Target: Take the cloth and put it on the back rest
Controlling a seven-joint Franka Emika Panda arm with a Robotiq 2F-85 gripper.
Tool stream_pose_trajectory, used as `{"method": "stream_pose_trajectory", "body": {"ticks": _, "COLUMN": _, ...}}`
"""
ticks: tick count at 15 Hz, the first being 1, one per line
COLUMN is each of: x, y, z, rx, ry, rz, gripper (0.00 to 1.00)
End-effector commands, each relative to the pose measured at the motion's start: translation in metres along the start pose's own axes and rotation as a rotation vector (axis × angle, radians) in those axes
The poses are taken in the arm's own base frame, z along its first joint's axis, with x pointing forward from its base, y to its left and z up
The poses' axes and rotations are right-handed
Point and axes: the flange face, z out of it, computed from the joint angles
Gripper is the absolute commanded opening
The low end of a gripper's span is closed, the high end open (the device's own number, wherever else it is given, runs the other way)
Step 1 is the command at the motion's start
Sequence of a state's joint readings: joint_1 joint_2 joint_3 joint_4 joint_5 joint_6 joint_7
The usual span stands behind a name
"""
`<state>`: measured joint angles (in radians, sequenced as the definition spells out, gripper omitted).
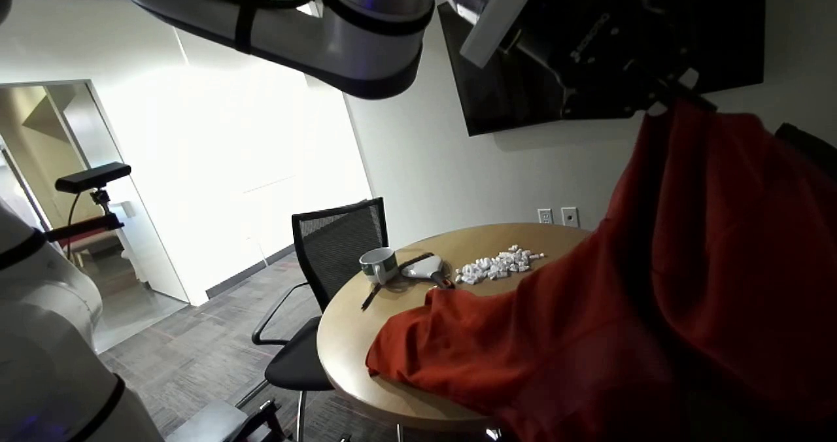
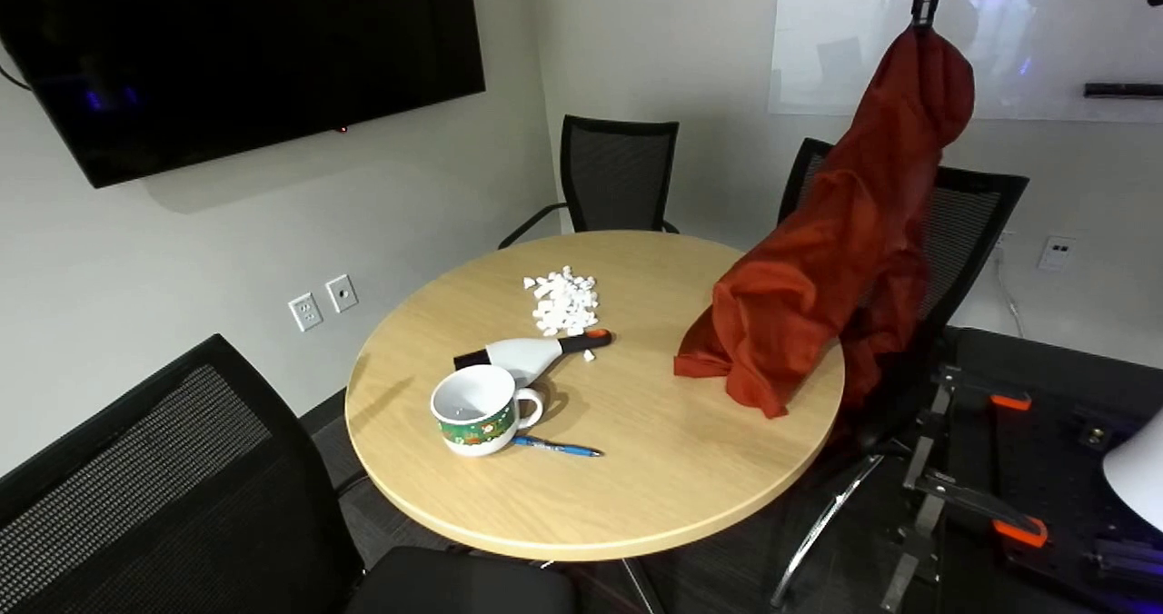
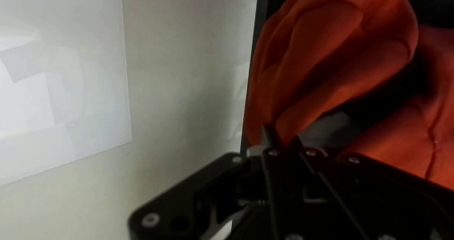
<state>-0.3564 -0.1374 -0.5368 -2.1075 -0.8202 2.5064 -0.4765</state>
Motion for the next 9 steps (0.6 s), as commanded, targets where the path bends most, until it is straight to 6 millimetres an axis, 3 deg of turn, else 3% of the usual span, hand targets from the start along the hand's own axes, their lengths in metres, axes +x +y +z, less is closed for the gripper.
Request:
{"method": "stream_pose_trajectory", "body": {"ticks": 1, "x": -0.011, "y": 0.043, "z": -0.019, "rx": -0.02, "ry": 0.016, "rz": 0.054, "gripper": 0.02}}
{"method": "stream_pose_trajectory", "body": {"ticks": 4, "x": -0.021, "y": 0.063, "z": -0.028, "rx": -0.027, "ry": 0.036, "rz": 0.094, "gripper": 0.02}}
{"method": "stream_pose_trajectory", "body": {"ticks": 6, "x": -0.029, "y": 0.056, "z": -0.03, "rx": -0.054, "ry": 0.035, "rz": 0.083, "gripper": 0.02}}
{"method": "stream_pose_trajectory", "body": {"ticks": 7, "x": -0.022, "y": 0.053, "z": -0.02, "rx": -0.026, "ry": 0.032, "rz": 0.091, "gripper": 0.07}}
{"method": "stream_pose_trajectory", "body": {"ticks": 9, "x": -0.024, "y": 0.053, "z": -0.019, "rx": -0.031, "ry": 0.025, "rz": 0.087, "gripper": 0.07}}
